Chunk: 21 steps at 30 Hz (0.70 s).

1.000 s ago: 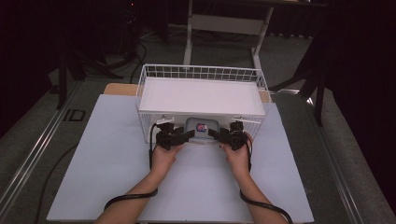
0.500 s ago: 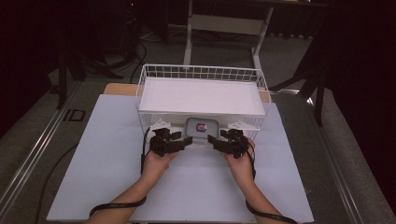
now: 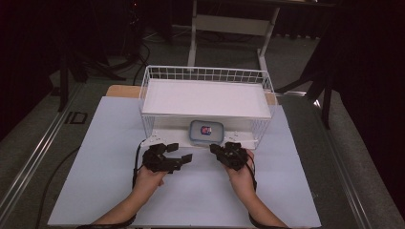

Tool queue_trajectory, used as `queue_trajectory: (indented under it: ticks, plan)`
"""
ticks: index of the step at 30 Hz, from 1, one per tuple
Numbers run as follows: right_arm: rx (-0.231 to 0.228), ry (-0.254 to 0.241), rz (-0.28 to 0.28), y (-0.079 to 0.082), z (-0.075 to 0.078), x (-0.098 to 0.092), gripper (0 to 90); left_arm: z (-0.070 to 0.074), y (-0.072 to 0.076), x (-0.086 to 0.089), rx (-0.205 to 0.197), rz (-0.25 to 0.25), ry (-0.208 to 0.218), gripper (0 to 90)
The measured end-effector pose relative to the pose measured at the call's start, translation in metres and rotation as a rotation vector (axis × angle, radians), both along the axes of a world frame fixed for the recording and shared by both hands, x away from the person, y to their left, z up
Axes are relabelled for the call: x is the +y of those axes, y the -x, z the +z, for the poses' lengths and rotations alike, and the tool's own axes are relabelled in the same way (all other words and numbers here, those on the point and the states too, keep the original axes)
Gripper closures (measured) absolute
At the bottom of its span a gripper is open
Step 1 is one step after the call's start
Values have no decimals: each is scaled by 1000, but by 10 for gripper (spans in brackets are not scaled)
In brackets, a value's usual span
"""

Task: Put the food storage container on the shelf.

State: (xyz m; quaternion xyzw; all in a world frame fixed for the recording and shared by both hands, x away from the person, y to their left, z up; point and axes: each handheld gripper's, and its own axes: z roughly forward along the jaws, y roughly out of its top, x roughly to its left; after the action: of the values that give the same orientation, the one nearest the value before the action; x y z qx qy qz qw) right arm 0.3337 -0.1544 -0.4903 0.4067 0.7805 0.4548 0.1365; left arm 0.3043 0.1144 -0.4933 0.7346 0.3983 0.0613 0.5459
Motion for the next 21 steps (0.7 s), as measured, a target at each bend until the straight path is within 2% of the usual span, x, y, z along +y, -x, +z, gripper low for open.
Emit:
queue_trajectory:
  ticks: [2,4,9,14,21]
  plan:
    - [20,6,2,-1,-6,4,898,-3,6,2,-39,10,-9,134]
    - [32,8,0,-3,-9,6,898,-5,7,1,-54,9,-19,23]
    - [47,26,-17,-10,-17,10,899,-9,10,3,-74,26,-18,14]
    - [46,29,-41,-17,-21,11,899,-7,11,6,-120,38,-10,14]
    - [43,34,-54,-27,-22,13,899,-9,12,4,-132,34,-26,14]
